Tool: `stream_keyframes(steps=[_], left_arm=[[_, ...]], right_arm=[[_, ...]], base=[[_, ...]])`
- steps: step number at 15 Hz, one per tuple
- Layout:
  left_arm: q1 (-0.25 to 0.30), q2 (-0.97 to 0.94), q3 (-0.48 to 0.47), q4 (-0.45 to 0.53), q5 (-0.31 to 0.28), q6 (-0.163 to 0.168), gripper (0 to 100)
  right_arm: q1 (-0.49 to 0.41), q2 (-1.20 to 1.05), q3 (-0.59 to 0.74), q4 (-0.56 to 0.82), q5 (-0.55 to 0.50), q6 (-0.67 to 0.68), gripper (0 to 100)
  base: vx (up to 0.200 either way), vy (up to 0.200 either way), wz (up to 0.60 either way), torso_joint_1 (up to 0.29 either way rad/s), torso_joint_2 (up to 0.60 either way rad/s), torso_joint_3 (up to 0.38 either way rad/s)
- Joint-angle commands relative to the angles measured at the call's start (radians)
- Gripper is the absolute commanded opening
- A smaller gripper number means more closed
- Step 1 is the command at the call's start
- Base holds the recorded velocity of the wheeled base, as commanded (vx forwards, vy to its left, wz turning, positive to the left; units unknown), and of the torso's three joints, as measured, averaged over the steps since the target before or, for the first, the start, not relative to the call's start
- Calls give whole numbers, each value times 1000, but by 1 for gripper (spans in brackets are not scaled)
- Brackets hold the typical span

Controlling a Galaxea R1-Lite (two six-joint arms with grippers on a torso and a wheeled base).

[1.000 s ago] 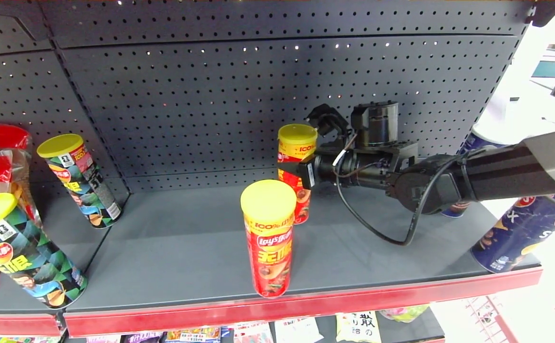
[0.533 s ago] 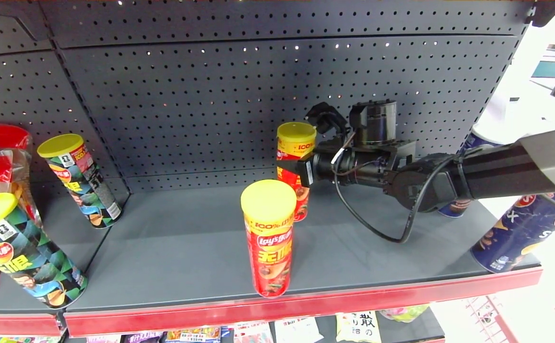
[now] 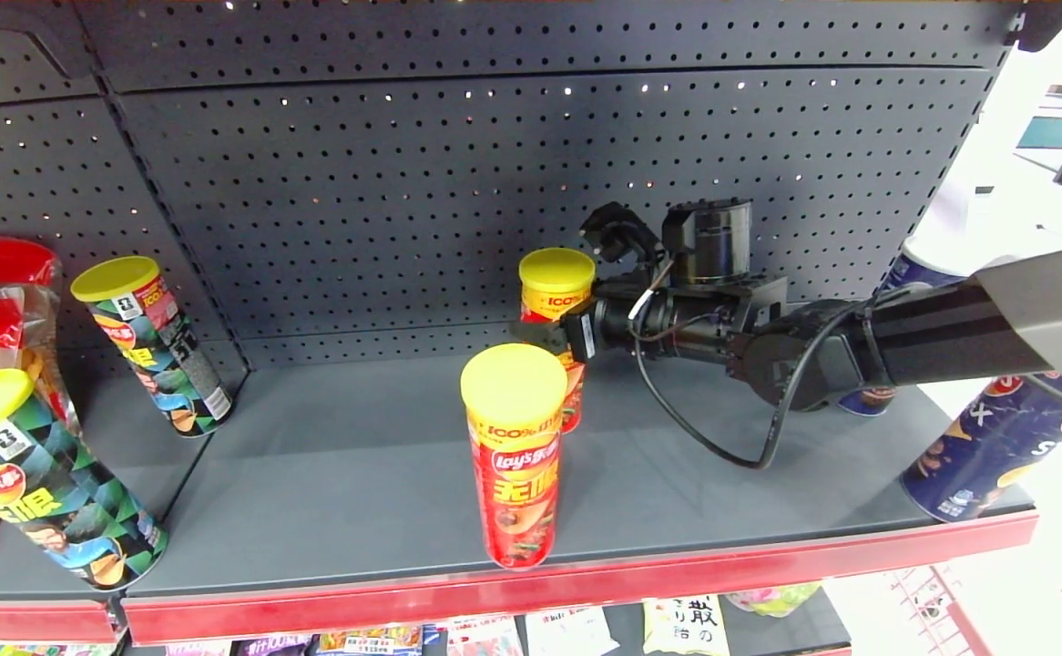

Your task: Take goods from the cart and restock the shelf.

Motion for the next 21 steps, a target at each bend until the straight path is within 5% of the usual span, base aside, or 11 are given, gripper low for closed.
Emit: stream_keyframes(steps=[1,14,21], left_arm=[[0,2,0,0,1,0,100],[0,5,1,0,-2,-1,100],[0,22,1,0,-8,-20,100]], right_arm=[[1,-3,1,0,0,-1,100],[-6,-263,297,10,-29,-1,100],[-35,-582,644,35,-106,-1,100]], base=[[0,0,0,0,0,0],[0,0,0,0,0,0],[0,0,0,0,0,0]])
